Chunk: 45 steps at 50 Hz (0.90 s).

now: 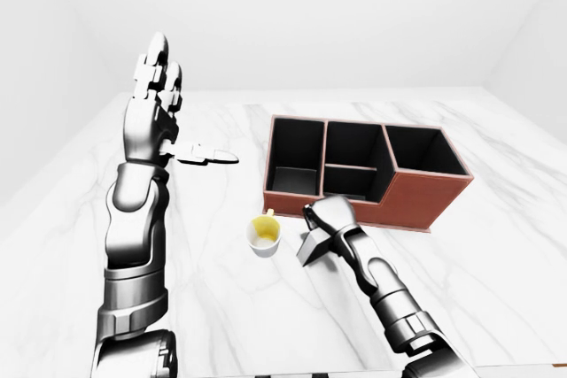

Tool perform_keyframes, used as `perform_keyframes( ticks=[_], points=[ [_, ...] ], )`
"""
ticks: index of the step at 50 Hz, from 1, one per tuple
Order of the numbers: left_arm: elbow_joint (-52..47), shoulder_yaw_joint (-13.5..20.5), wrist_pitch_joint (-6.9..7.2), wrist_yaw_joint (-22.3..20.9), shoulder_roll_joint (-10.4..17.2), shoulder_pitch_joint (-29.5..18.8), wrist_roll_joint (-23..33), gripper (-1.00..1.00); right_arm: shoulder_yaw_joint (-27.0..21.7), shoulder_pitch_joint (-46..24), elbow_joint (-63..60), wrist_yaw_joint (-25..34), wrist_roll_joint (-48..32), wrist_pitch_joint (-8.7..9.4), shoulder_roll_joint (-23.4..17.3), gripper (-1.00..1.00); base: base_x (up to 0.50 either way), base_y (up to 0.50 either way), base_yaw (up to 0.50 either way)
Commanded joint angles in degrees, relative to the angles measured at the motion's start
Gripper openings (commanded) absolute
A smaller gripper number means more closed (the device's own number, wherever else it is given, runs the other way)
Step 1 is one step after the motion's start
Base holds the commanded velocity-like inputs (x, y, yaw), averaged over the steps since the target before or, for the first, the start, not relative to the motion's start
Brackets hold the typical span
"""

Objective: Pick up the book and place it in the caddy.

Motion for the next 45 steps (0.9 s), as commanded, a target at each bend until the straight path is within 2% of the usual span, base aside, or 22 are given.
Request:
perform_keyframes(
  ticks=[1,23,45],
  points=[
    [-0.7,0.3,0.0,0.0,0.1,0.4,-0.4,1.0,-1.3,2.5,-5.7,5.2,1.6,-0.01,-0.9,-1.0,0.0,0.0,0.0],
    [-2.8,0.4,0.0,0.2,0.3,0.4,-0.9,1.0,-4.7,4.6,-22.4,17.6,5.8,-0.01,-1.9,-1.0,0.0,0.0,0.0],
    [-4.0,0.7,0.0,0.2,0.3,1.0,-1.4,1.0,-7.3,2.2,-32.3,26.6,8.6,-0.01,-2.6,-1.0,0.0,0.0,0.0]
  ],
)
